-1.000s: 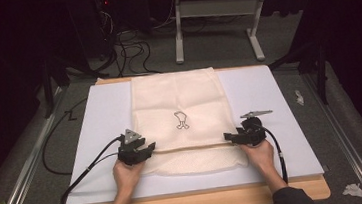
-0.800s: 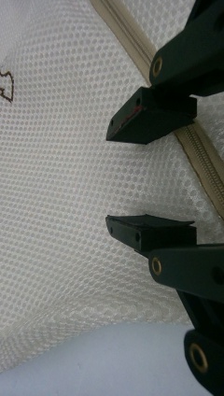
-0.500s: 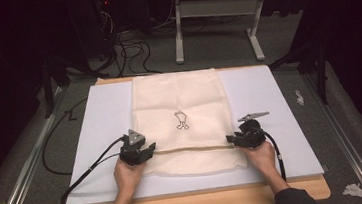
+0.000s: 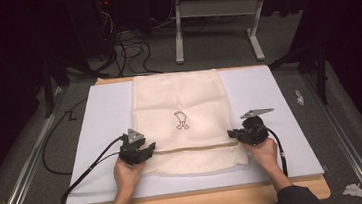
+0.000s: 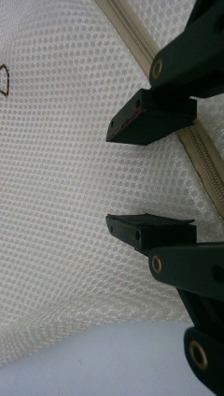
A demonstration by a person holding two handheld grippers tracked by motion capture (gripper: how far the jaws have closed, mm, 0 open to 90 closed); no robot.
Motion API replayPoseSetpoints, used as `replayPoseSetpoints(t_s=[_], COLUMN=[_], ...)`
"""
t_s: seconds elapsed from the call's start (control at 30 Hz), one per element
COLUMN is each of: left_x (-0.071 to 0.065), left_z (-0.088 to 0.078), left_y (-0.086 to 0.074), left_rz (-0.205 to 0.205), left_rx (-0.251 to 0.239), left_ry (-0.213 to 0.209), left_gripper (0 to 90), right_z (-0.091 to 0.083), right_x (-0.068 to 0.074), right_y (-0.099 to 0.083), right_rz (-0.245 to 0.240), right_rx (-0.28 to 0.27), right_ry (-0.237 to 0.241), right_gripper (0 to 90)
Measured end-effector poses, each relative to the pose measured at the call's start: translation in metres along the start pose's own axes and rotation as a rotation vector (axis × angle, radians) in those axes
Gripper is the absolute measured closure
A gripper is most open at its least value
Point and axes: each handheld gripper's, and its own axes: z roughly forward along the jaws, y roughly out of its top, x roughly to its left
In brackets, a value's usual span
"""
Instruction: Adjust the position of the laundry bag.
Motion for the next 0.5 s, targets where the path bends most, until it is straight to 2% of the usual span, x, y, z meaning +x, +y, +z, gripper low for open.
replayPoseSetpoints(t_s=[0.33,0.5], left_x=[0.001,-0.006], left_z=[-0.005,-0.006], left_y=[0.004,0.011], left_rz=[-0.016,0.026], left_rx=[0.001,0.011], left_ry=[-0.019,-0.016], left_gripper=[53.0,52.6], right_z=[-0.008,-0.010], right_x=[0.004,0.006], right_y=[0.009,0.012], right_rz=[-0.019,-0.032], right_rx=[-0.018,-0.018], right_ry=[-0.001,-0.003], right_gripper=[88.0,88.0])
